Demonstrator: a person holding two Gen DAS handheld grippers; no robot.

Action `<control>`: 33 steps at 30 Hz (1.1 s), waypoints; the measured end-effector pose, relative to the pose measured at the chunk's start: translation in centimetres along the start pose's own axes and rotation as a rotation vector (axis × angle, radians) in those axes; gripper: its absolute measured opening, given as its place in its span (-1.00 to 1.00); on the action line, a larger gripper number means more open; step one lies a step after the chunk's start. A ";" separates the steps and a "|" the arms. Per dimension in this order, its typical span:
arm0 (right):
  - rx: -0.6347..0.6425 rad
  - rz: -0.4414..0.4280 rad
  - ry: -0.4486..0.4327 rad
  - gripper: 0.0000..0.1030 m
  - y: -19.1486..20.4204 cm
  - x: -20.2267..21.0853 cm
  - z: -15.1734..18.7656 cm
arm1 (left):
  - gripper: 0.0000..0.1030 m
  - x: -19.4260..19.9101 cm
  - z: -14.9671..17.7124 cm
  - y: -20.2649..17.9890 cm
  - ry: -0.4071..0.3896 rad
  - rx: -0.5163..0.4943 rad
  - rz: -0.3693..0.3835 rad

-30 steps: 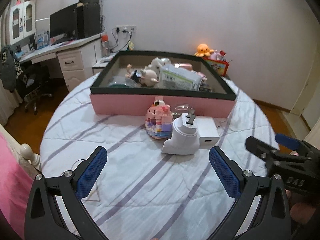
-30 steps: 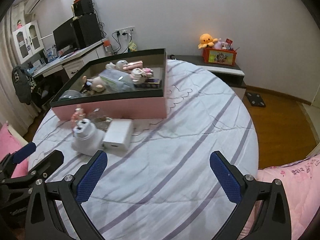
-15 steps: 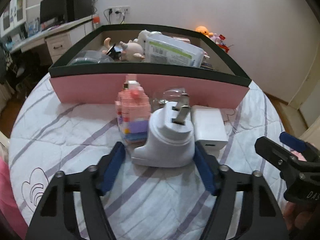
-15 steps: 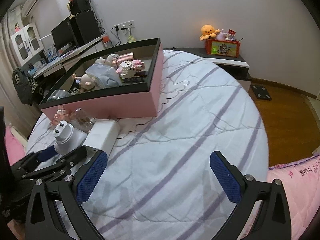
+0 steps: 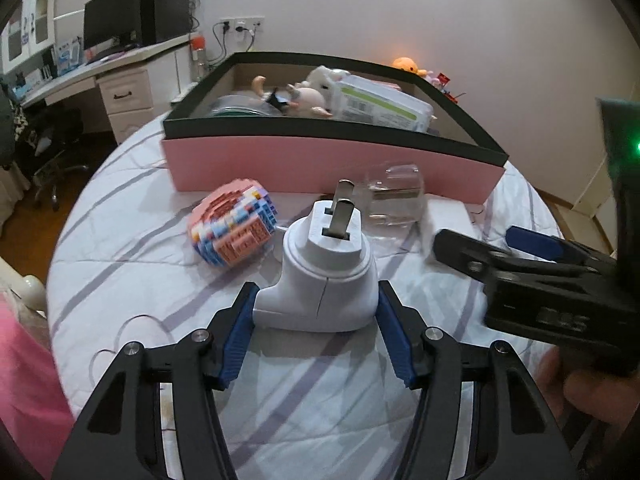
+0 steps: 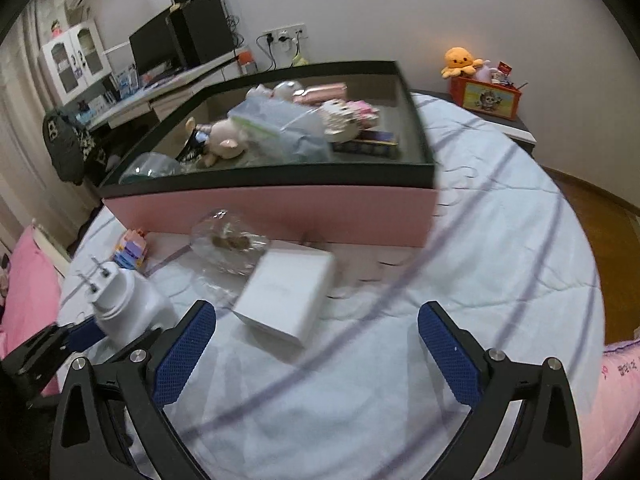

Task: Organize rigid objects
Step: 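Grasp the white plug adapter with the left tool while the right tool grasps the white power bank, then adjust the grip on the plug adapter with the left tool, lifting it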

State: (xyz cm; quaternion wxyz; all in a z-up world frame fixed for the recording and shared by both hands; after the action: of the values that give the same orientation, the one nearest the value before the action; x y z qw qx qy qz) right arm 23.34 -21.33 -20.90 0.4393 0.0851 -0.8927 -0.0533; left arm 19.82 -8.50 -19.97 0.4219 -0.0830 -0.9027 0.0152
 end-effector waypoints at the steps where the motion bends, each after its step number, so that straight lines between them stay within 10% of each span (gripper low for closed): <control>1: 0.006 0.011 0.008 0.64 0.2 -0.5 0.0 | 0.15 0.1 0.0 0.3 0.000 0.002 0.002; 7: 0.037 0.087 -0.002 -0.21 0.1 -0.9 0.2 | 0.14 0.8 0.0 0.3 -0.014 -0.003 0.015; 33: 0.035 0.040 -0.007 -0.21 -0.2 2.2 2.2 | 0.05 0.6 0.3 -0.2 -0.019 0.007 0.050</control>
State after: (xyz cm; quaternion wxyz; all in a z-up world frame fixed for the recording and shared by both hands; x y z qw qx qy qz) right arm 20.26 -21.89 -20.57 0.4356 0.0744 -0.8966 -0.0292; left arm 19.20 -8.62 -19.67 0.4133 -0.1040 -0.9041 0.0297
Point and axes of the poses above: each gripper's, at about its wrist camera, not at the fingertips, and x roughly against the way its jaws point, y to its left, z to its underside, the point moved 8 cm from there along -x, roughly the way its jaws point, and after that the axes turned 2 degrees about -z, right-handed, at the moved point
